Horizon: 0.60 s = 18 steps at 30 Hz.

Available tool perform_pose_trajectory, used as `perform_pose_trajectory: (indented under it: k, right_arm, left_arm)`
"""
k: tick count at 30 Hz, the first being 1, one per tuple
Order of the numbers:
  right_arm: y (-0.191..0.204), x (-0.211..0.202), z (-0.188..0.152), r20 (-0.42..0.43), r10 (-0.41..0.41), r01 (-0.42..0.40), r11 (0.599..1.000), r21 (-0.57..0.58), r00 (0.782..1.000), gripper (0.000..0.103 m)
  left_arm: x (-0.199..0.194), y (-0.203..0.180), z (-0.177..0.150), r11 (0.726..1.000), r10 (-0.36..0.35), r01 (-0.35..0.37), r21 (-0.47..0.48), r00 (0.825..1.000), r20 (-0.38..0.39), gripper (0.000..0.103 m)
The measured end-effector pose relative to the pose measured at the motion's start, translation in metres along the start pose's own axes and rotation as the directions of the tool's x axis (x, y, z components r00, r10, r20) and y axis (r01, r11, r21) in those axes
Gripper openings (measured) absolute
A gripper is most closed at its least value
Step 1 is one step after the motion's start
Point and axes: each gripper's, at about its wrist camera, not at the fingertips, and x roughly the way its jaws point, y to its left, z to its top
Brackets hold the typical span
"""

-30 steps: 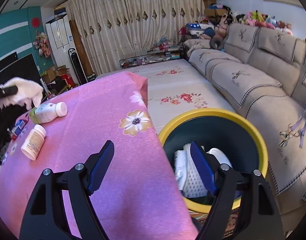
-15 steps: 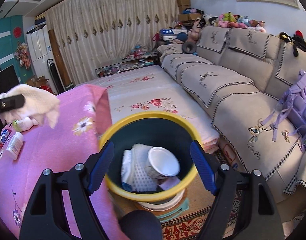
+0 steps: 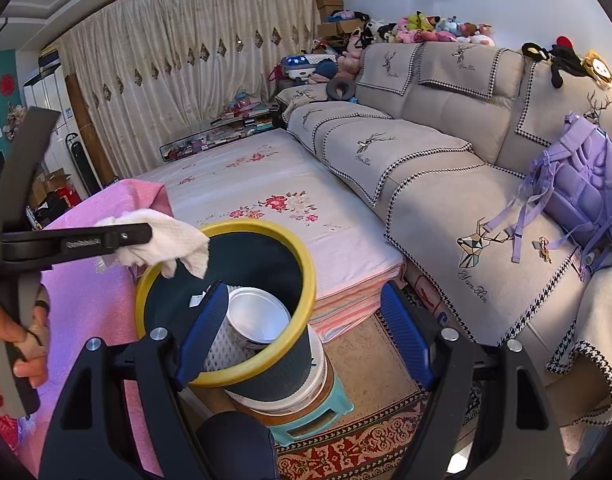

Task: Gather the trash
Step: 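Carry the tissue with the left gripper over the bin and release, then reach the right gripper to the white pill bottle and grasp it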

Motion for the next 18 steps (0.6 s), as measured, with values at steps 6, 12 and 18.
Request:
perform_pose_trajectory:
  k: [6,12,18]
  right_arm:
    - [0.001,0.002,-0.003,-0.011,0.007,-0.007,1.0,-0.001,1.0,0.074]
    - [0.012,0.004,-0.003,-0.023,0.027,-0.027,0.999,-0.017,0.999,0.074]
    - [0.044,0.004,-0.007,-0.036,0.067,-0.069,0.996,-0.064,0.997,0.074]
  left_arm:
    - [0.009,-0.005,0.007,1.0,0.019,-0.019,-0.015,1.0,0.009,0.063]
    - [-0.055,0.017,-0.015,0.998,0.046,-0.04,-0.049,0.992,0.12,0.075]
    - [-0.136,0.05,-0.061,0.989,0.109,-0.083,-0.121,0.968,0.226,0.082]
